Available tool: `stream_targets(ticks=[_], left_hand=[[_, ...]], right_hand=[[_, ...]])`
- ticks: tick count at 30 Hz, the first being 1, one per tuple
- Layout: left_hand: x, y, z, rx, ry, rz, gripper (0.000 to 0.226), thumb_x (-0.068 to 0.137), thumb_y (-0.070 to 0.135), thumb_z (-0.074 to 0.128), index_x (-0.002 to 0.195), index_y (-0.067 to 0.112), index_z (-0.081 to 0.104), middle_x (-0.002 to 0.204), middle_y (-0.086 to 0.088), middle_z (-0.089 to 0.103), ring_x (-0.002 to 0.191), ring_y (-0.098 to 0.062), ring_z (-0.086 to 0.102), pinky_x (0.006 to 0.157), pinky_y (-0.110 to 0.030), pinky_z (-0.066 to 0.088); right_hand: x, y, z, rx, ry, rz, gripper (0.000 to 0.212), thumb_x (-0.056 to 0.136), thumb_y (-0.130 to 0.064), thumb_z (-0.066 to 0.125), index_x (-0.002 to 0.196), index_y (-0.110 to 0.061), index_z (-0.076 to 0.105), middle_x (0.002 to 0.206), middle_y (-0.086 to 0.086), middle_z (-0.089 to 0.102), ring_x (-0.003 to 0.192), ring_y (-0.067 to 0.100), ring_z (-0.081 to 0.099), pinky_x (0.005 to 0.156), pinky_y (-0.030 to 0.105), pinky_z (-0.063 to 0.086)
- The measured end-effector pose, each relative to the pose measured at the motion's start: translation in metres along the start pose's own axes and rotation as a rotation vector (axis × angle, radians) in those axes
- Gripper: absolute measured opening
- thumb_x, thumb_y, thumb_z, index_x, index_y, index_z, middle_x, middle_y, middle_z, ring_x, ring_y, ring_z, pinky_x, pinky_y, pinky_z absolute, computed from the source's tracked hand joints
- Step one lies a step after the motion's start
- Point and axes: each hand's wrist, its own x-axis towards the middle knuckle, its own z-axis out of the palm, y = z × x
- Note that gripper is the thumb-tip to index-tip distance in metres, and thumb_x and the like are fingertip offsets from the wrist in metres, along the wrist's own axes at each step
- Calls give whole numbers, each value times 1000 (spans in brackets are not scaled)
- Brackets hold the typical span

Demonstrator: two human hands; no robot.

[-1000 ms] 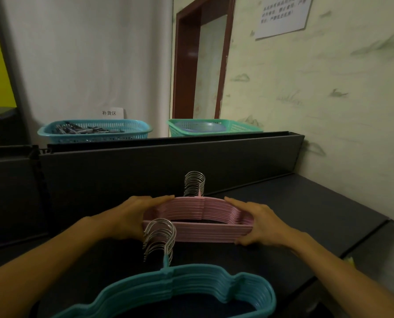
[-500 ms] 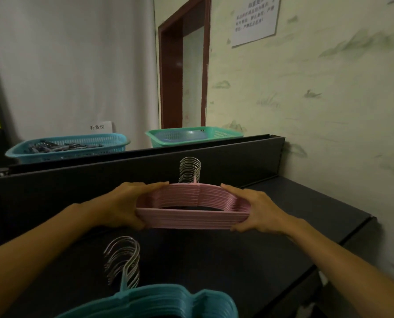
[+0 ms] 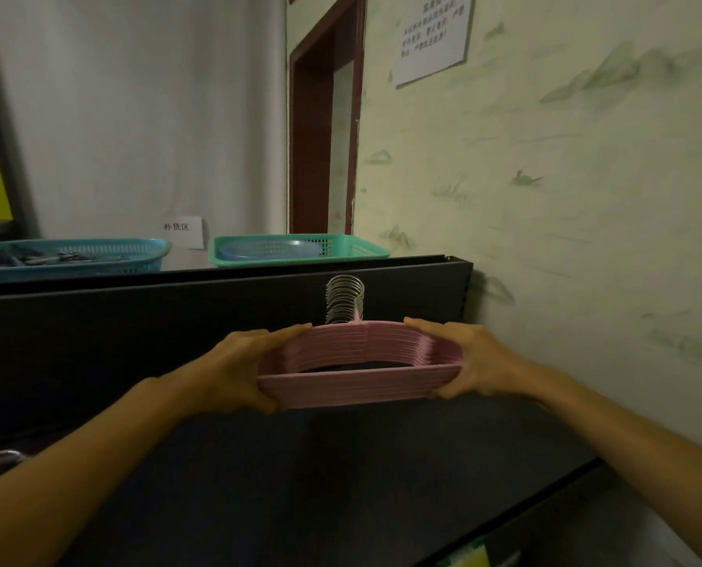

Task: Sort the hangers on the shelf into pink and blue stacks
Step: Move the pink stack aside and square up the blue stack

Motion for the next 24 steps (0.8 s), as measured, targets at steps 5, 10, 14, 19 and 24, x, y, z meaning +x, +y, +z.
stream_targets(ticks=[5, 10, 14, 19, 24], left_hand=[[36, 38, 38, -27, -8, -57, 109, 71, 29, 80, 136, 55, -3, 119, 21, 33, 110, 0, 39, 95, -26, 43], [68, 63, 74, -31, -25, -121, 110, 68, 33, 81, 136, 56, -2, 113, 16, 40, 103, -4, 45, 94, -27, 44], [94, 79, 95, -45, -64, -166, 110, 69, 35, 81, 134, 59, -4, 118, 13, 39, 107, -6, 45, 96, -31, 46], [116, 99, 117, -40, -87, -212, 109, 70, 34, 79, 134, 57, -6, 121, 11, 40, 109, -7, 44, 98, -31, 44], [127, 111, 130, -17, -99, -241, 109, 71, 36, 79, 132, 58, -8, 124, 9, 40, 109, -8, 45, 96, -28, 44]], right_hand=[[-22, 58, -8, 20, -39, -20, 103, 67, -41, 82, 146, -47, 16, 129, -3, 55, 113, 8, 52, 102, 33, 43], [-37, 109, -9, 31, -82, -17, 100, 70, -37, 82, 145, -45, 16, 130, -2, 54, 113, 8, 50, 102, 32, 42], [-45, 147, -9, 55, -114, 15, 100, 67, -46, 78, 146, -49, 16, 131, -2, 54, 116, 12, 51, 103, 40, 43], [-54, 182, -7, 93, -132, 48, 103, 64, -33, 84, 139, -59, 18, 130, 0, 53, 115, 15, 52, 103, 41, 43], [-58, 203, -5, 184, -119, 60, 105, 60, -23, 87, 134, -63, 25, 127, -3, 56, 113, 12, 54, 101, 21, 41]])
